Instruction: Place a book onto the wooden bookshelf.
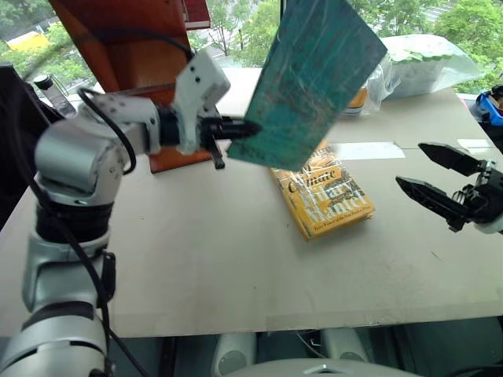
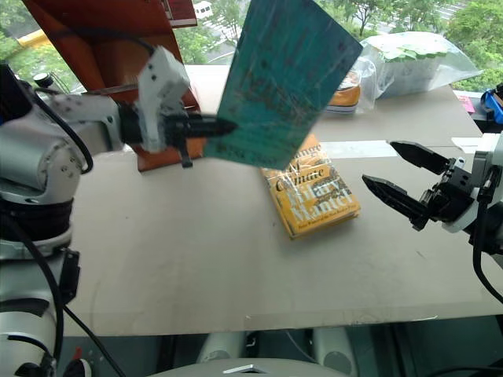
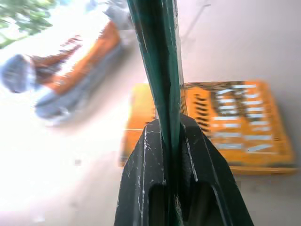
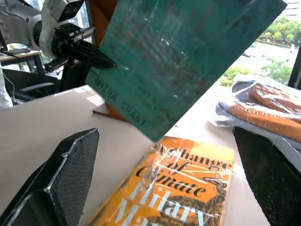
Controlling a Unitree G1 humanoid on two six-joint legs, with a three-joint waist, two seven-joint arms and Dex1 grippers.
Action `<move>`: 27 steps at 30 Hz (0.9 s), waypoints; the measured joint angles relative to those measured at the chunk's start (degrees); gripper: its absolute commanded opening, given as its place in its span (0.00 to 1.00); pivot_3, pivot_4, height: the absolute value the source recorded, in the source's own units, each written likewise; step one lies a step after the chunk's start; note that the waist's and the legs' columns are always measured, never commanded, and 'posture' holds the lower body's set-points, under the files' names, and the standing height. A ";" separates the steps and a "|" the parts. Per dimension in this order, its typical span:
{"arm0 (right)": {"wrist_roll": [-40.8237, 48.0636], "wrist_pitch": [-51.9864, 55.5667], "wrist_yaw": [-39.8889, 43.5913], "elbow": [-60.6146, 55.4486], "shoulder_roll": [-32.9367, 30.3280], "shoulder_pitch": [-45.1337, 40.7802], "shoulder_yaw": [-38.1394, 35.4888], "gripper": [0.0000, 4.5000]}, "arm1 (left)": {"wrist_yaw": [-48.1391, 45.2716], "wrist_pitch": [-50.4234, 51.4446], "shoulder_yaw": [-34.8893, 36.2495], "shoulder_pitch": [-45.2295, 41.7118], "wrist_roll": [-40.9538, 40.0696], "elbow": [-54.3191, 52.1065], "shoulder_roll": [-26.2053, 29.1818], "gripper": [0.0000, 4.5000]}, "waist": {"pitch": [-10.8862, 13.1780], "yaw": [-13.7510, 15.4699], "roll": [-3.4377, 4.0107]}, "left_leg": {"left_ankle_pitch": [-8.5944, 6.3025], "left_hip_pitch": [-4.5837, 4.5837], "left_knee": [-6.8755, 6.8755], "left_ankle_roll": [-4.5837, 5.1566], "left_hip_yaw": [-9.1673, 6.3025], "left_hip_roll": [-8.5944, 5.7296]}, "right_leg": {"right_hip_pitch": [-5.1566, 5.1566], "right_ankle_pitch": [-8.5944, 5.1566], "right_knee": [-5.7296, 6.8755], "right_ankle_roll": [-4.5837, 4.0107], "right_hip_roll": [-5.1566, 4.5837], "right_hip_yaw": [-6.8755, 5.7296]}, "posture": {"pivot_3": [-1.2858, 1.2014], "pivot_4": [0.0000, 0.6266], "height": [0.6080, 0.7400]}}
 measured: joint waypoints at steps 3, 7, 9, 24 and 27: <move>1.52 0.00 1.68 4.32 1.10 -6.68 3.44 1.00 | 0.24 -8.80 -5.49 -2.33 9.86 0.93 5.66 0.01 | 0.06 -0.22 0.02 | 0.00 -0.03 -0.02 0.00 0.04 0.01 | -0.05 0.01 0.00 -0.02 0.02 0.04 | 0.52 0.24 0.64; 2.02 0.07 5.73 10.29 2.00 -13.92 7.99 1.00 | -0.25 -17.25 -10.95 -3.49 22.70 5.71 11.92 0.01 | 0.12 -0.22 0.03 | 0.00 -0.16 -0.04 0.00 0.03 0.02 | -0.17 0.21 -0.01 0.09 0.05 0.03 | 0.52 0.24 0.64; 2.08 0.34 7.41 13.07 2.44 -16.93 9.60 1.00 | -1.65 -20.13 -12.95 -3.20 26.55 6.44 14.06 0.01 | 0.17 -0.04 0.01 | 0.00 -0.25 -0.03 0.00 0.05 0.03 | -0.24 0.24 -0.02 0.05 0.05 0.02 | 0.52 0.24 0.64; 1.69 0.91 11.10 21.65 4.81 -25.94 13.03 1.00 | -5.51 -24.45 -11.55 0.28 36.49 6.20 13.35 0.01 | 0.57 0.52 -0.23 | 0.01 -0.49 0.18 0.00 0.00 0.09 | -0.30 0.29 0.00 0.05 -0.02 -0.13 | 0.52 0.24 0.64; 1.58 0.88 10.71 21.04 4.78 -25.52 12.75 1.00 | -7.29 -21.53 -8.78 0.28 33.62 2.78 9.85 0.01 | 0.56 0.08 -0.23 | 0.00 -0.48 0.18 0.00 0.03 0.05 | -0.30 0.29 0.00 0.08 -0.06 -0.09 | 0.52 0.24 0.64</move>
